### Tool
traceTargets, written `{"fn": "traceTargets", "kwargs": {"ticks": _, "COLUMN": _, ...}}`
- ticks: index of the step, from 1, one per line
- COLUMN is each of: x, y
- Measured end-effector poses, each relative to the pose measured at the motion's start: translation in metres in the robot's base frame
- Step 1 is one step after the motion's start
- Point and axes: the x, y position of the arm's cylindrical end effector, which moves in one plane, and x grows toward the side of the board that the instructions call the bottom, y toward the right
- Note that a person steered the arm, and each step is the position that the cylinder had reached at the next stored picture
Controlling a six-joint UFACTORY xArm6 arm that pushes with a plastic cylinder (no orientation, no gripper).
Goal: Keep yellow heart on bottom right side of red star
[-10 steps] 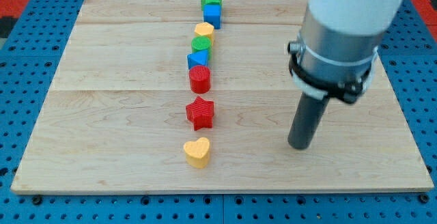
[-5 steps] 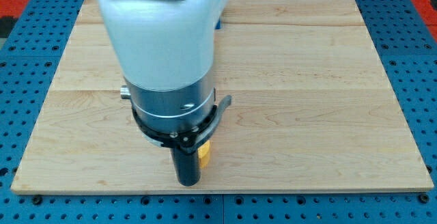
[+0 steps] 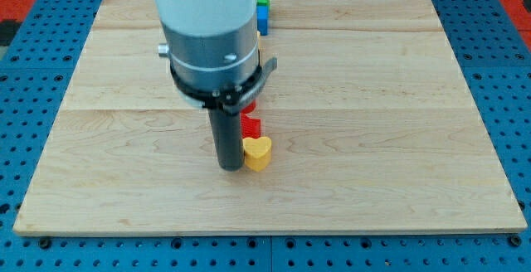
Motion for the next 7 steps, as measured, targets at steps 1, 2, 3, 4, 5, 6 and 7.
{"fn": "traceTargets", "kwargs": {"ticks": 1, "x": 0.004, "y": -0.009}}
{"fn": "traceTargets", "kwargs": {"ticks": 2, "x": 0.008, "y": -0.040}}
{"fn": "traceTargets", "kwargs": {"ticks": 3, "x": 0.009, "y": -0.003}}
{"fn": "traceTargets", "kwargs": {"ticks": 4, "x": 0.008, "y": 0.033}}
{"fn": "traceTargets", "kwargs": {"ticks": 5, "x": 0.000, "y": 0.034}}
{"fn": "traceTargets", "kwargs": {"ticks": 6, "x": -0.007, "y": 0.033}}
{"fn": "traceTargets", "kwargs": {"ticks": 7, "x": -0.004, "y": 0.034}}
